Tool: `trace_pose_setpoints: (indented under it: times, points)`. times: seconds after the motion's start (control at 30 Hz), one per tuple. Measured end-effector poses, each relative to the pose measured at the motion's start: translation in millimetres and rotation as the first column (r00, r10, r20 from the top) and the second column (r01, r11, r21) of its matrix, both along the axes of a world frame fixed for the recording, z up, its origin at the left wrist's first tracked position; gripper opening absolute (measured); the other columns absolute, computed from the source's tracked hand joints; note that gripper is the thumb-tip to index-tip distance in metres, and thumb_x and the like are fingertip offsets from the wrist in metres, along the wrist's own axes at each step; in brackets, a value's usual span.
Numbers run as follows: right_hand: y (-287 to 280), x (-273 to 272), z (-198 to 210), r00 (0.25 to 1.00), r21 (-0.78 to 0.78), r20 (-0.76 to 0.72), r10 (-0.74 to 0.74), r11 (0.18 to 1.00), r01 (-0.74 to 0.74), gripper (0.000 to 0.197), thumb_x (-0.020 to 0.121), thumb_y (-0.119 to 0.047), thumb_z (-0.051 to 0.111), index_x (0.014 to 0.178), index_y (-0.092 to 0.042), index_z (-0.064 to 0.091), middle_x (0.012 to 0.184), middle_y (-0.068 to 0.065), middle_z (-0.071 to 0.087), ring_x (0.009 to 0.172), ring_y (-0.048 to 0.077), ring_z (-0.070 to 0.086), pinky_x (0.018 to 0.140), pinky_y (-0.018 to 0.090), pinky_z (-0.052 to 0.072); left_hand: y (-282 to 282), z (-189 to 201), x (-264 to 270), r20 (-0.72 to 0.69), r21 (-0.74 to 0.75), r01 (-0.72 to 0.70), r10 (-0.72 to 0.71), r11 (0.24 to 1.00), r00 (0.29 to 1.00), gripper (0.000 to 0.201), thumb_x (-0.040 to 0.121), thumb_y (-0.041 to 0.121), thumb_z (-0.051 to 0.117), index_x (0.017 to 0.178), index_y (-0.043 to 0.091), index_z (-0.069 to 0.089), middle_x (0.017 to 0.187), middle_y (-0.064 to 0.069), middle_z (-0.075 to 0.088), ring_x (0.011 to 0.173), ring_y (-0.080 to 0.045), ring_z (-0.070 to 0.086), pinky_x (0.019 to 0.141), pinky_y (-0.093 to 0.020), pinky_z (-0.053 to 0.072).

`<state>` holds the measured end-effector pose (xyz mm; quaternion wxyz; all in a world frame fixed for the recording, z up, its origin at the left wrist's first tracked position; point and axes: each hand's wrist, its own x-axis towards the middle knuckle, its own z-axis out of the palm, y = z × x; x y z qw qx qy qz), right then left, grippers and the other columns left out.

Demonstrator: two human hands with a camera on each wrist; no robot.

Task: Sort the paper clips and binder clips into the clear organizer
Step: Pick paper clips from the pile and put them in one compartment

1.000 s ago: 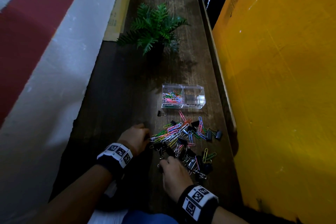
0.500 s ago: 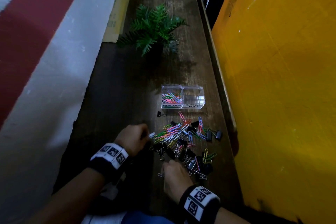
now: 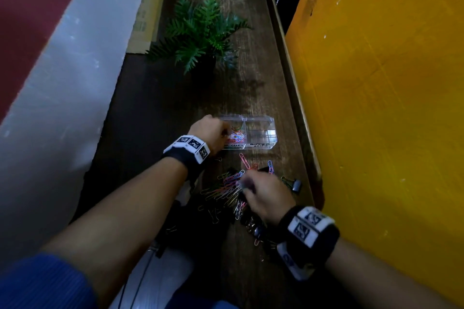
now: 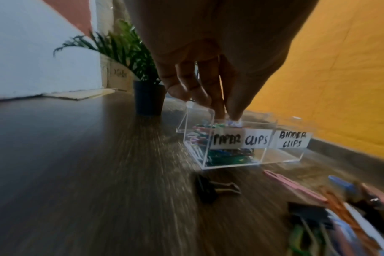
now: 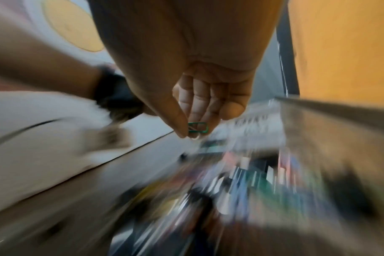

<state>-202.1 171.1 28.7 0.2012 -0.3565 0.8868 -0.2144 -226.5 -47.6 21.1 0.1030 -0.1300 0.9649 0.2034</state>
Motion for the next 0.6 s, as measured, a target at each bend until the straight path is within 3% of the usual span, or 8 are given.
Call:
trace_pose_setpoints:
  times: [0.1, 0.17, 0.3, 0.37, 0.47, 0.6]
  points:
    - [-24, -41, 9, 0.998, -0.018, -0.056, -0.028, 0.999, 0.027, 0.011, 0.084, -0.014, 0.062, 0.090, -0.023, 0.058, 0.083, -0.007, 0.062, 0.076, 0.011, 0.057, 0.069, 0.028, 0.048, 1, -6, 17, -0.138, 0.079, -0.050, 0.061, 0.996, 0.989, 0.026, 0.086, 0.032, 0.059, 0.112, 0.030, 0.062, 0.110, 0.000, 0.060, 0.104, -0.022, 0.053, 0.087, -0.037, 0.048]
    - [-43, -65, 11, 0.995, -0.040, -0.101, -0.024, 0.999, 0.020, 0.011, 0.086, -0.014, 0.062, 0.091, -0.022, 0.058, 0.082, -0.007, 0.061, 0.076, 0.011, 0.057, 0.071, 0.030, 0.052, 0, -8, 37, -0.246, 0.171, -0.110, 0.151, 0.979, 0.957, 0.024, 0.084, 0.022, 0.060, 0.107, 0.025, 0.065, 0.106, 0.001, 0.062, 0.100, -0.021, 0.054, 0.084, -0.036, 0.047]
    - [-82, -93, 11, 0.981, 0.019, -0.191, 0.024, 1.000, -0.021, 0.008, 0.087, -0.022, 0.061, 0.094, -0.025, 0.059, 0.089, -0.005, 0.063, 0.084, 0.015, 0.058, 0.079, 0.034, 0.052, 0, -21, 94, -0.235, 0.309, -0.190, 0.269, 0.932, 0.934, 0.019, 0.076, 0.011, 0.059, 0.090, 0.018, 0.069, 0.087, -0.001, 0.064, 0.082, -0.023, 0.061, 0.075, -0.037, 0.052]
    - [-94, -96, 8, 0.972, 0.059, -0.233, 0.037, 0.998, -0.024, 0.010, 0.087, -0.024, 0.061, 0.095, -0.028, 0.059, 0.092, -0.001, 0.062, 0.089, 0.021, 0.057, 0.083, 0.037, 0.050, 7, -27, 121, -0.145, 0.283, -0.146, 0.193, 0.948, 0.970, 0.021, 0.073, 0.021, 0.053, 0.087, 0.018, 0.068, 0.084, -0.002, 0.062, 0.080, -0.025, 0.060, 0.072, -0.040, 0.051]
    - [-99, -93, 1, 0.967, 0.160, -0.250, 0.050, 0.987, -0.010, 0.013, 0.088, -0.024, 0.058, 0.100, -0.027, 0.061, 0.099, 0.005, 0.061, 0.096, 0.028, 0.053, 0.084, 0.036, 0.045, 22, -30, 148, -0.018, 0.260, -0.056, 0.063, 0.964, 0.998, 0.031, 0.075, 0.036, 0.050, 0.099, 0.024, 0.066, 0.093, 0.001, 0.060, 0.092, -0.022, 0.059, 0.077, -0.034, 0.049]
    - [-92, -81, -3, 0.957, 0.142, -0.278, 0.082, 0.989, -0.043, 0.020, 0.089, -0.025, 0.059, 0.108, -0.025, 0.062, 0.108, 0.002, 0.064, 0.108, 0.026, 0.052, 0.092, 0.038, 0.037, 46, -29, 159, 0.060, 0.137, -0.009, 0.000, 0.990, 0.998, 0.050, 0.073, 0.060, 0.048, 0.115, 0.034, 0.054, 0.104, 0.003, 0.053, 0.100, -0.019, 0.055, 0.078, -0.032, 0.050]
